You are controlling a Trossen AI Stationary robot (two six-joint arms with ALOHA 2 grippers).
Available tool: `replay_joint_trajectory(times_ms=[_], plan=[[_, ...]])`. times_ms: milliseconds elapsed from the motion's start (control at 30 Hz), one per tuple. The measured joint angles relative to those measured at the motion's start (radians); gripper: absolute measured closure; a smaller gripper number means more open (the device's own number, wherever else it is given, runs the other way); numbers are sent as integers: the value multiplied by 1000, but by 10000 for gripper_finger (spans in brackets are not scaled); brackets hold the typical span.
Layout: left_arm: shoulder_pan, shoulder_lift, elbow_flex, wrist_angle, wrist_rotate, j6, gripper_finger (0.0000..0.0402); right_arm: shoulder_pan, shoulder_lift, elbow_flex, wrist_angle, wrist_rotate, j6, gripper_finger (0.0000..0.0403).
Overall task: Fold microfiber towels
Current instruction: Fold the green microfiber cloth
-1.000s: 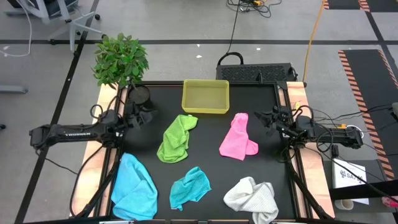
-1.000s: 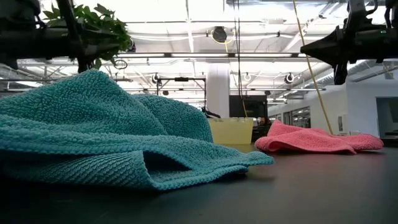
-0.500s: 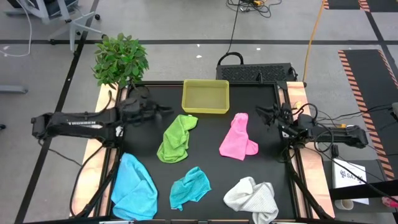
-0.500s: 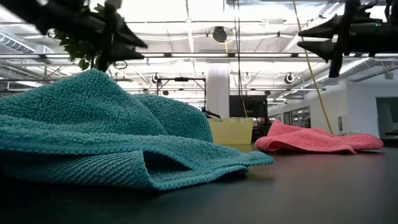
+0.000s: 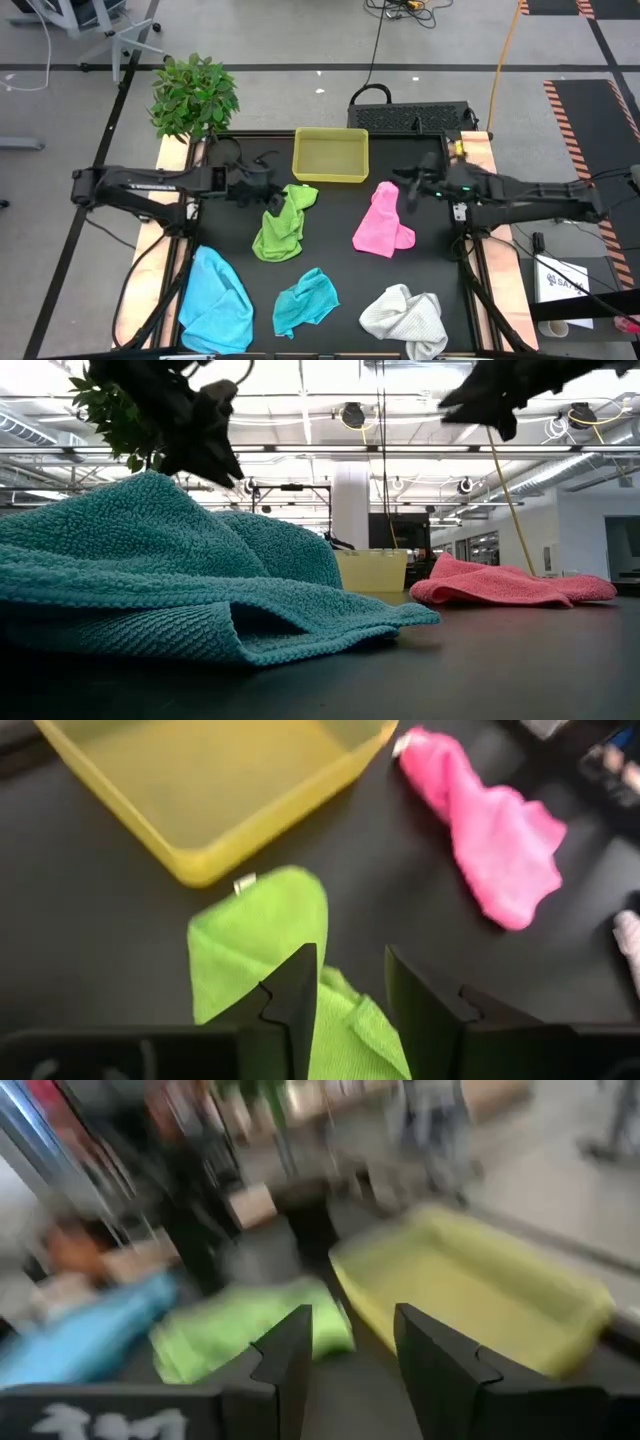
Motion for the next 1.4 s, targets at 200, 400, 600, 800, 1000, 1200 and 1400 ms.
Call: replay_joint_trajectory(times_ms=[200,400,600,800,1000,1200,1400], plan=[[-33,110,0,1,-16,-117,249,0,155,134,-157,3,-20,266],[-65,204,0,0,-6,-205,248,0,197,142,-153,28,-26,266],[-120,219,-1,-13,87,-217,247,0,193,142,-164,28,-24,266],[-141,220,-1,-28,92,-241,247,0,186,142,-159,28,-26,266],[-140,255,-1,-17,89,-244,247,0,186,142,-160,27,-26,266],[-128,302,1,46,85,-261,247,0,187,142,-159,27,-31,266],[-114,345,-3,113,122,-266,247,0,184,142,-158,26,-31,266]])
